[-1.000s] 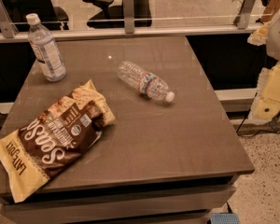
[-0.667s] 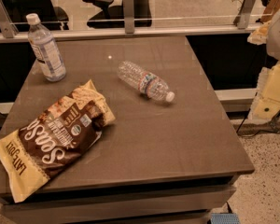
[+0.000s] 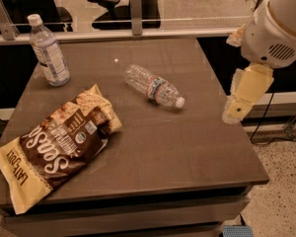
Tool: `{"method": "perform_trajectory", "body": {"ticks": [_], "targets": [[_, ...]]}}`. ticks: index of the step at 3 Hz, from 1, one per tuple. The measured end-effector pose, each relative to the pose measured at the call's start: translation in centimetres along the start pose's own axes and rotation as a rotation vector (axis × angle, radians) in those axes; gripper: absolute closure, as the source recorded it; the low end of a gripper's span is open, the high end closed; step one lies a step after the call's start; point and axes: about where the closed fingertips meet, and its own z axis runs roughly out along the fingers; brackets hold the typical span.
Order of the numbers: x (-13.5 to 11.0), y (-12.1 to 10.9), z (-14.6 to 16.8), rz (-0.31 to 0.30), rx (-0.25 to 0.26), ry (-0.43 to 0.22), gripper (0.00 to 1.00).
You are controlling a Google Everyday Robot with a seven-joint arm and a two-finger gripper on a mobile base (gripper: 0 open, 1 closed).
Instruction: Pick water bottle
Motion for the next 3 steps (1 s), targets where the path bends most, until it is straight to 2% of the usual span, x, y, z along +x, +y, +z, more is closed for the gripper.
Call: {"method": "perform_trajectory", "body": {"ticks": [2, 3], "targets": [[-7.2, -3.8, 5.7, 0.052, -0.003, -0.073, 0.0], [-10.3, -4.8, 8.7, 0.091, -0.021, -0.084, 0.0]]}}
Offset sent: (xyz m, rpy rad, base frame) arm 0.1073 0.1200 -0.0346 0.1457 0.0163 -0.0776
